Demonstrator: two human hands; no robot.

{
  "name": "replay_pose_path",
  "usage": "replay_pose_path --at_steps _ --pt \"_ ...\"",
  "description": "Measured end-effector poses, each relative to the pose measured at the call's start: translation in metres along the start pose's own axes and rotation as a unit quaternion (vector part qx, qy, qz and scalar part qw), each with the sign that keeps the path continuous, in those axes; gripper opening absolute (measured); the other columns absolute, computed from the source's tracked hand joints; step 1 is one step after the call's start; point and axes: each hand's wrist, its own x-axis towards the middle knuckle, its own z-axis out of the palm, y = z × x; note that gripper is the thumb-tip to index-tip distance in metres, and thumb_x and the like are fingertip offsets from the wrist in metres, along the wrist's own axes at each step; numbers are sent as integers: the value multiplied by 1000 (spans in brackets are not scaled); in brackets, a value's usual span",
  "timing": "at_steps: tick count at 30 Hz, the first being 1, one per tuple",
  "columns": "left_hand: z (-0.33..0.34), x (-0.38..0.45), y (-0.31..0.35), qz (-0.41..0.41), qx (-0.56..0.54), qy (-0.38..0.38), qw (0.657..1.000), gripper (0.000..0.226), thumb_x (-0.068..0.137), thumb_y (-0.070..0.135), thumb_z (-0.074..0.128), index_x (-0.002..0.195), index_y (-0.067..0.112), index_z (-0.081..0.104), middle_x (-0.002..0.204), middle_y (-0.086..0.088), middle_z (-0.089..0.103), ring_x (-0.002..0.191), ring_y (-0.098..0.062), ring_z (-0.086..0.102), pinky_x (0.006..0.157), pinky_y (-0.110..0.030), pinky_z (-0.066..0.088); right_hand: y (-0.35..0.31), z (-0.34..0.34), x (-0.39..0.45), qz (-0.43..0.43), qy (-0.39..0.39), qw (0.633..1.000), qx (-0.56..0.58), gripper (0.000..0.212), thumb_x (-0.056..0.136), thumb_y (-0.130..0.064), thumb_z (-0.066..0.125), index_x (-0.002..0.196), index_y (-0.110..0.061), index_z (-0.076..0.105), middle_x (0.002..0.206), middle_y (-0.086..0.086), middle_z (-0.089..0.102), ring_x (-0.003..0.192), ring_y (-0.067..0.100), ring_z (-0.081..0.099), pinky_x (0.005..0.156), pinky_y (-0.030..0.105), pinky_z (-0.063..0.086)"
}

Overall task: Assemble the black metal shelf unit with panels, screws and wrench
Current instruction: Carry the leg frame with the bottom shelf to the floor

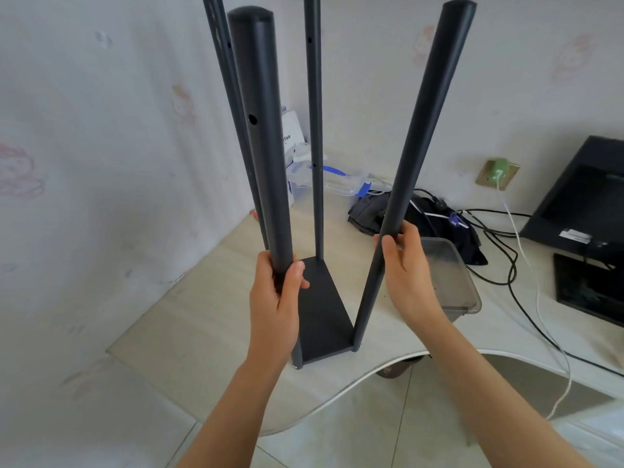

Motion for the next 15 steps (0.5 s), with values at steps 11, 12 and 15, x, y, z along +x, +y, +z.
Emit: replay_pose_path --at_steps 11,12,15 --pt "5 15 3 13 48 15 999 10 106 31 47 98 26 50 72 1 54 64 -5 54 65 -14 48 -9 -3 5 -4 -18 1000 9 26 105 -22 39 131 -23 43 98 2 62 92 18 59 79 29 52" --pt "4 16 6 18 51 17 998 11 106 31 46 96 26 50 72 0 54 63 -6 53 64 -14 47 -11 -3 5 -6 -22 1000 10 26 105 -22 38 131 -23 43 97 -1 62 92 15 59 79 27 51" --pt "0 20 15 32 53 25 998 16 103 42 48 94 28 49 71 0 55 60 -7 53 61 -14 47 -19 -5 3 -18 -29 999 16 26 105 -22 38 130 -26 43 92 -8 61 85 5 58 74 18 51"
